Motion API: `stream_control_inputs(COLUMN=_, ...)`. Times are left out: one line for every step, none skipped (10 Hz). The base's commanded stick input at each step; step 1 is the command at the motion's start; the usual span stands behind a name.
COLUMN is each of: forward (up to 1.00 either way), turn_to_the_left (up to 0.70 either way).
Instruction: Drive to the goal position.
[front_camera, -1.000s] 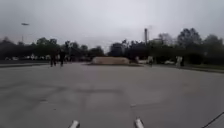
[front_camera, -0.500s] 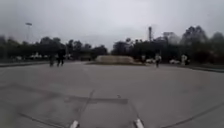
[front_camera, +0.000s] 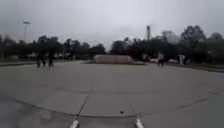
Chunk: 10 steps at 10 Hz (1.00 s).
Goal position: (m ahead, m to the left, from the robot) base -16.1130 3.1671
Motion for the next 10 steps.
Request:
stream_control_inputs(forward=1.00, turn_to_the_left=0.00)
stream_control_inputs(forward=1.00, turn_to_the_left=0.00)
stream_control_inputs(forward=1.00, turn_to_the_left=0.00)
stream_control_inputs(forward=1.00, turn_to_the_left=0.00)
stream_control_inputs(forward=1.00, turn_to_the_left=0.00)
stream_control_inputs(forward=1.00, turn_to_the_left=0.00)
stream_control_inputs(forward=1.00, turn_to_the_left=0.00)
stream_control_inputs(forward=1.00, turn_to_the_left=0.00)
stream_control_inputs(forward=1.00, turn_to_the_left=0.00)
stream_control_inputs(forward=1.00, turn_to_the_left=0.00)
